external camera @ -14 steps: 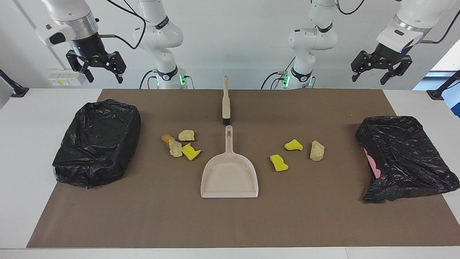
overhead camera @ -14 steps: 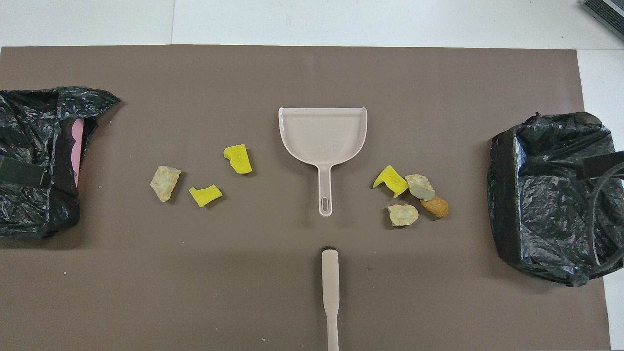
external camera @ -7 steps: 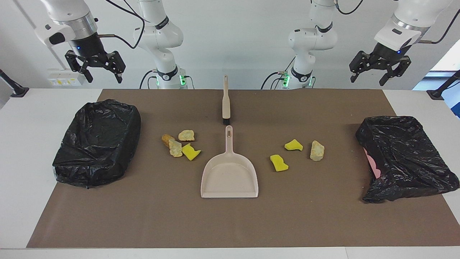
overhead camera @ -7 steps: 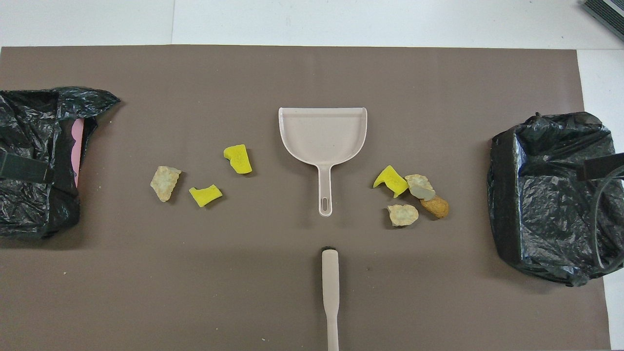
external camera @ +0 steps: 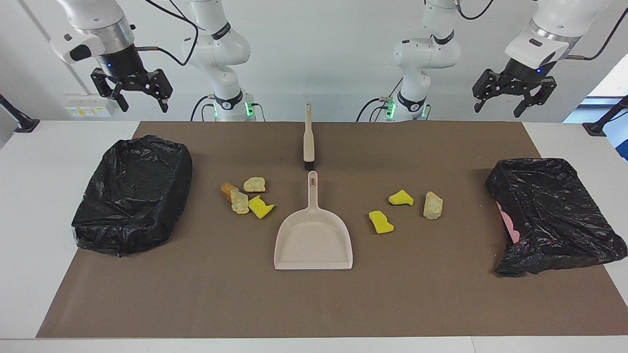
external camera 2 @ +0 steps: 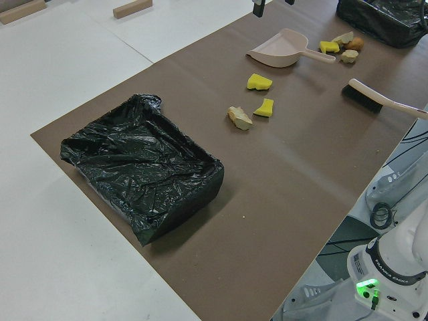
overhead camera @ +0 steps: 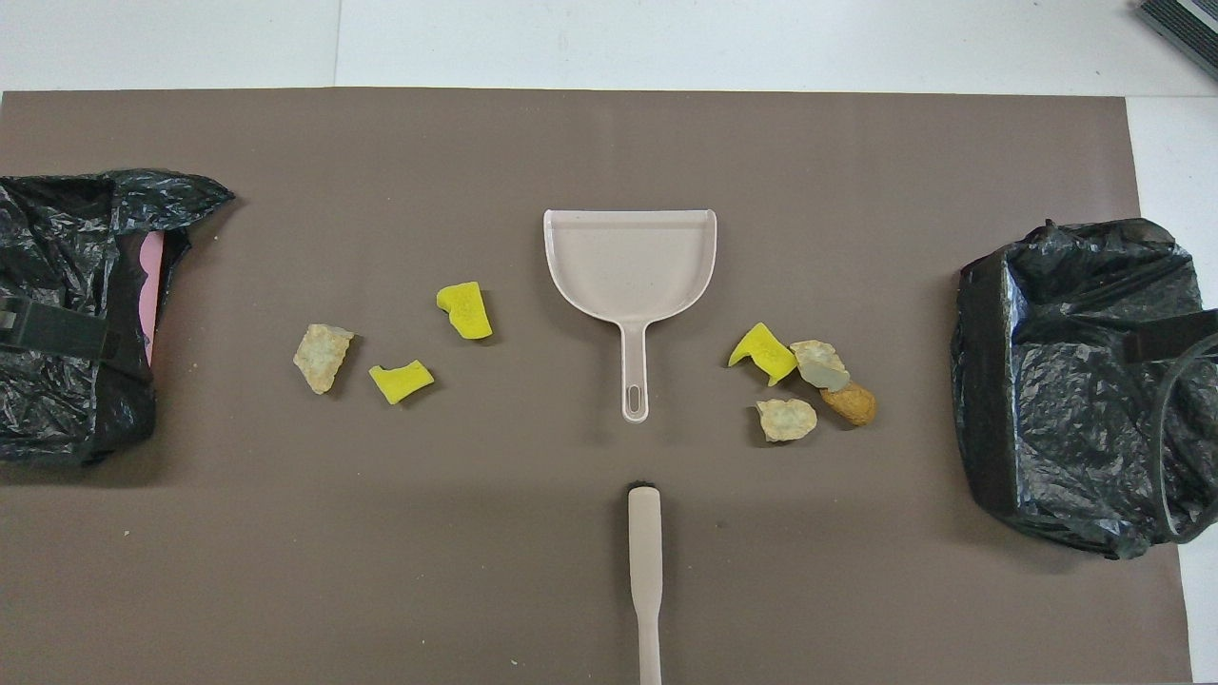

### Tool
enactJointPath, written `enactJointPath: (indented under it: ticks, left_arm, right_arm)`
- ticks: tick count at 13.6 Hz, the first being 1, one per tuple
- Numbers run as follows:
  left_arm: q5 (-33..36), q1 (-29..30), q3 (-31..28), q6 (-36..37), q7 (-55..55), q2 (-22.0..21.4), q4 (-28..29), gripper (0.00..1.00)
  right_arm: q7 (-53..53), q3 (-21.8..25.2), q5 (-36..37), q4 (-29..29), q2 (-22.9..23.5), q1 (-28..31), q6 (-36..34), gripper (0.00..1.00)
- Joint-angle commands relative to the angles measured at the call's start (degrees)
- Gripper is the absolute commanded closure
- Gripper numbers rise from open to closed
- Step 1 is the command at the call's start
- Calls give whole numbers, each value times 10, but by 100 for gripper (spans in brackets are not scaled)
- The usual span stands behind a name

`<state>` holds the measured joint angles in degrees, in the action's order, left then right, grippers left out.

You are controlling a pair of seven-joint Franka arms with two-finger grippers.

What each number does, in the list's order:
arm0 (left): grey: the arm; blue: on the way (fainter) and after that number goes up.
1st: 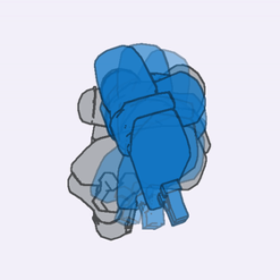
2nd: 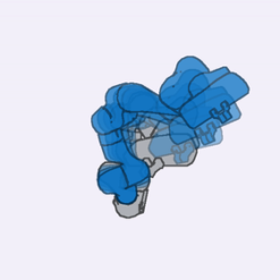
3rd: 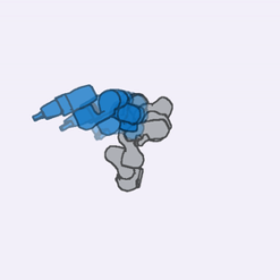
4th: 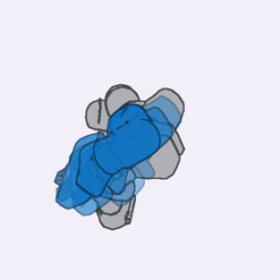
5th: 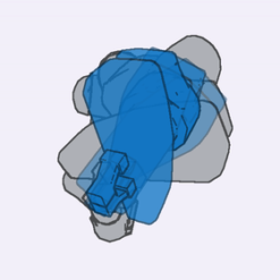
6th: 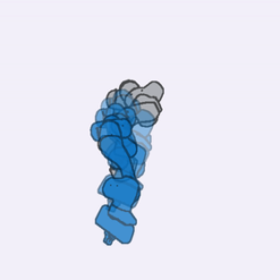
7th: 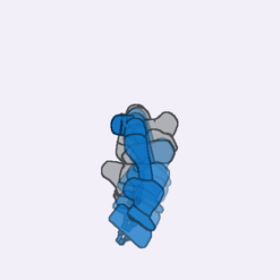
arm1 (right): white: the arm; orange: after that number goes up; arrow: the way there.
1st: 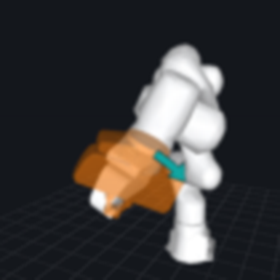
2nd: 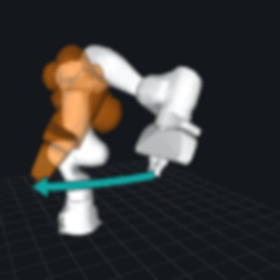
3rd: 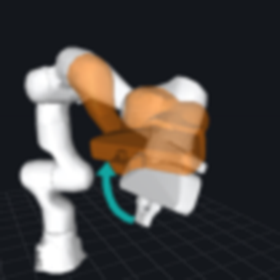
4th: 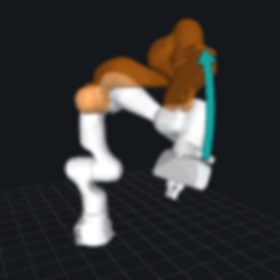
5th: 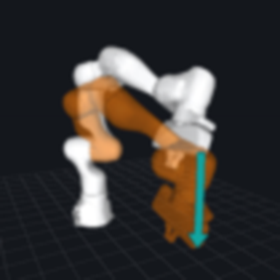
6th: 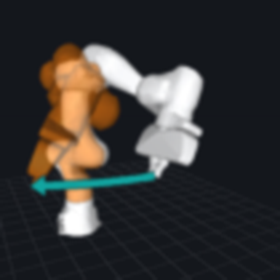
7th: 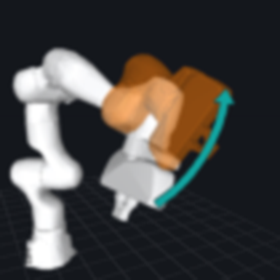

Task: Sweep and dump trash in bin

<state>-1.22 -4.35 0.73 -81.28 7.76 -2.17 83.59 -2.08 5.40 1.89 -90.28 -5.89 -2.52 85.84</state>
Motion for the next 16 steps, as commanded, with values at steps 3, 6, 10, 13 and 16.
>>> enactJointPath:
  ticks: [3, 6, 10, 13, 16]
  left_arm:
    - [1, -22, -5, -9, -5, -13, 15, 0]
    - [1, -26, -5, -10, -5, -15, 17, 0]
    - [0, -35, -4, -11, -5, -16, 19, 0]
    - [0, -48, -3, -12, -13, -23, 32, 0]
    - [-1, -82, -3, -13, -48, -25, 46, 0]
  right_arm:
    - [-12, -2, -2, -19, -15, 6, 8, 0]
    - [-11, -2, -2, -19, -15, 6, 10, 0]
    - [-12, -2, -2, -19, -15, 5, 9, 0]
    - [-12, -2, -2, -19, -16, 6, 9, 0]
    - [-12, -2, -2, -19, -15, 8, 8, 0]
